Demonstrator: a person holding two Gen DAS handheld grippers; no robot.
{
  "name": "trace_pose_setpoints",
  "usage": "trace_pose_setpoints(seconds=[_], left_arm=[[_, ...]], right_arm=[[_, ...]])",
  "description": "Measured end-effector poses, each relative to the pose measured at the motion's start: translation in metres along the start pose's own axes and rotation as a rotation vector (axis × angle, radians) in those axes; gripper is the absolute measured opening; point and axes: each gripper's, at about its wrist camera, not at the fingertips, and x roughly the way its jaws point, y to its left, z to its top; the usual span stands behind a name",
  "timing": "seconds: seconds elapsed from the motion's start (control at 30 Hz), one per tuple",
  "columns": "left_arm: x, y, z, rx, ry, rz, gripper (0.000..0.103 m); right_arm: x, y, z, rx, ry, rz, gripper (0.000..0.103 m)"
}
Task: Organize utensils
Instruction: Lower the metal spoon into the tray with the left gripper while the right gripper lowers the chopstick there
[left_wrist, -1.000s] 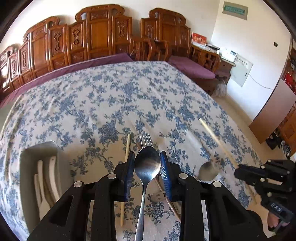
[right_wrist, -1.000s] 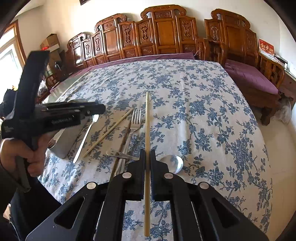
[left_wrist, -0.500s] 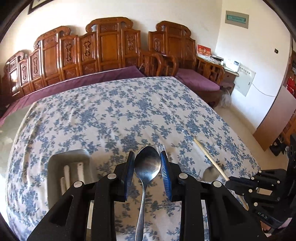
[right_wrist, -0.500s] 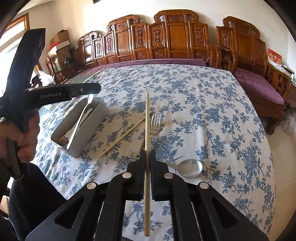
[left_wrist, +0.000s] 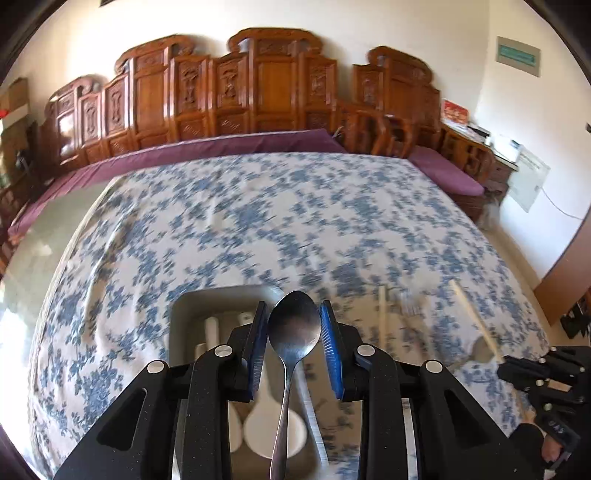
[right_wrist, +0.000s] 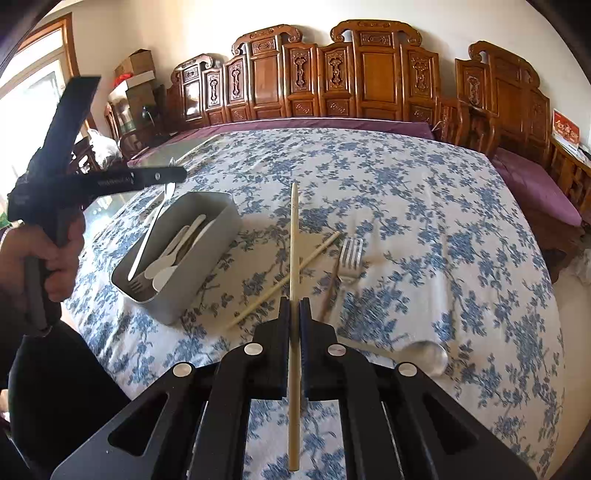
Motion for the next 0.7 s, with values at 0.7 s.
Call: trace_pose_setpoints(seconds=[0.7], left_arm=[[0.063,0.053,-0.032,-0.085,0.097,0.024,0.026]], right_arm=[[0.046,0.015,0.001,-0.004,0.057,0.014,0.006]])
